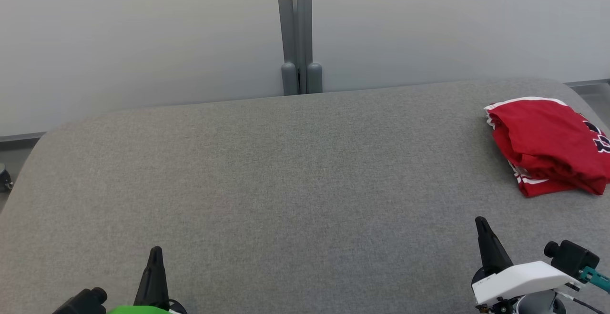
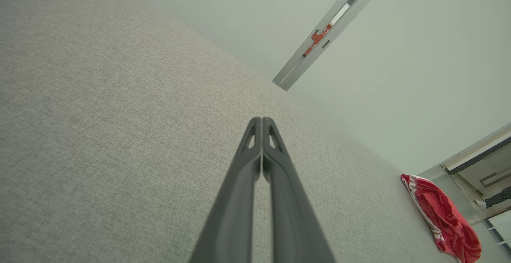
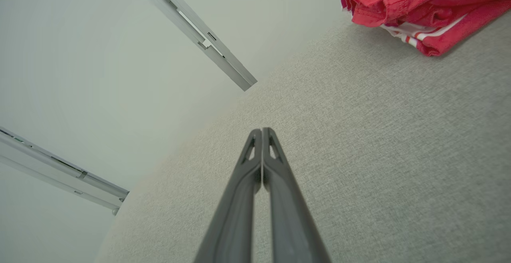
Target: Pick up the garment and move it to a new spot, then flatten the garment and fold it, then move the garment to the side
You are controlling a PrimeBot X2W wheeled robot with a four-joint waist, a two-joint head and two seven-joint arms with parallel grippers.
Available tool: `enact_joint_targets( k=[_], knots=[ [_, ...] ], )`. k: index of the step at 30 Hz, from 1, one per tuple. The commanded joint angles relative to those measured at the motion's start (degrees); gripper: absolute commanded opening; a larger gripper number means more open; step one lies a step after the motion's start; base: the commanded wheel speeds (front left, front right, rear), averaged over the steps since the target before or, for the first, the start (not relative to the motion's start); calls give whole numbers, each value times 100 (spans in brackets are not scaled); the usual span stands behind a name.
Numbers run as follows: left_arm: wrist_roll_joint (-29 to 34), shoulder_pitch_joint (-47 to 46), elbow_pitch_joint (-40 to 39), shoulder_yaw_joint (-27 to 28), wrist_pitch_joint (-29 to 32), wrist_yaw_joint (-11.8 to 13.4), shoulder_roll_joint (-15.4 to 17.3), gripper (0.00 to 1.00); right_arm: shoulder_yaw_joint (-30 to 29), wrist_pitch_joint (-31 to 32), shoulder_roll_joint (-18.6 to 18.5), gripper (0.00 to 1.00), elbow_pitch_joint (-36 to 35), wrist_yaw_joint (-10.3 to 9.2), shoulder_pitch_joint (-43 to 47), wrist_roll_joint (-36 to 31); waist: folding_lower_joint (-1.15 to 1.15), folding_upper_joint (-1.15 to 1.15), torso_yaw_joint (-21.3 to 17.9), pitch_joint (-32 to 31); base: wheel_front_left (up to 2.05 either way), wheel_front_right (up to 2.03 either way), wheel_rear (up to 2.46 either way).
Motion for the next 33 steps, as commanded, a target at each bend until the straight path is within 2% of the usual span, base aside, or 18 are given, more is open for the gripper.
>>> enact_joint_targets(
  k=[1, 33],
  knots=[
    [-227, -195, -38, 47, 45, -49, 54, 0, -57, 52, -3, 0, -83, -2, -167, 207, 0, 0, 3, 9, 0, 0, 0],
    [-2424, -724, 206, 384, 592, -301, 90, 0, -422, 628, 81, 0, -91, -4, -478, 2232, 0, 0, 52, 180, 0, 0, 0]
  ],
)
